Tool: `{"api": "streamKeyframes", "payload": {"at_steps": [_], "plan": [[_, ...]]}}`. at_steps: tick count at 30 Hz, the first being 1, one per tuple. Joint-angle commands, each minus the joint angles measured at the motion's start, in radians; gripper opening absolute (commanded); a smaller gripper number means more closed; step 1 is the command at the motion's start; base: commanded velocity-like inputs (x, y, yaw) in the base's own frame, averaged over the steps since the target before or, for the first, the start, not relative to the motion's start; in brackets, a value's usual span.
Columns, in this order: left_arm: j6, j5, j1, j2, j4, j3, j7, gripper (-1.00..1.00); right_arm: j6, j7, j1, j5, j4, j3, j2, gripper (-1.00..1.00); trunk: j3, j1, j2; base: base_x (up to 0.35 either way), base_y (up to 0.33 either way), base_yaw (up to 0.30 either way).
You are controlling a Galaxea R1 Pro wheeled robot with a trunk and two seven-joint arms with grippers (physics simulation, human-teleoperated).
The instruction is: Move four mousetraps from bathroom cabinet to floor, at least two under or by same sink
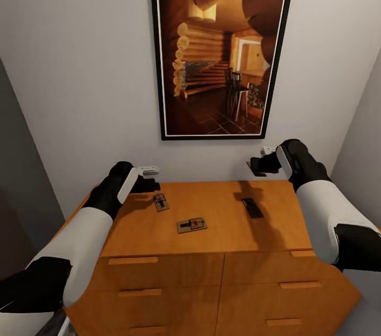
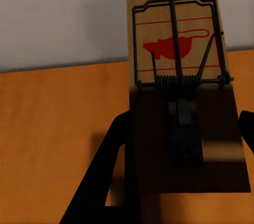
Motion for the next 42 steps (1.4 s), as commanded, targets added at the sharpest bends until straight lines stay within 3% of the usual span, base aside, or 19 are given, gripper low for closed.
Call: {"api": "streamKeyframes", "payload": {"at_steps": [1,27,30,35,42], "plan": [[0.003,0.01,-0.001,0.0,-0.001,-0.002,0.01,1.0,0.004,0.004,-0.001,0.004,-0.001,-0.003,0.0,-1.0,-0.001,0.0,-0.001,0.0,0.0,0.0],[0.001,0.012,-0.001,-0.004,0.034,0.003,0.02,1.0,0.004,-0.004,0.0,0.01,0.0,-0.004,0.0,-1.0,-0.001,0.0,-0.001,0.034,-0.052,0.0],[-0.002,0.013,-0.001,-0.014,0.071,0.034,0.079,1.0,0.004,-0.005,-0.001,0.012,0.0,-0.004,-0.002,-1.0,-0.001,0.0,-0.001,0.0,0.0,0.0],[-0.003,0.03,-0.001,-0.057,0.086,0.14,0.239,1.0,0.004,-0.005,-0.001,0.012,0.001,-0.003,-0.017,-1.0,-0.001,0.0,-0.001,0.0,0.0,0.0],[-0.002,0.049,-0.001,-0.075,0.08,0.181,0.281,1.0,0.004,-0.006,0.0,0.012,0.001,-0.002,-0.021,-1.0,-0.001,0.0,-0.001,0.0,0.0,0.0]]}}
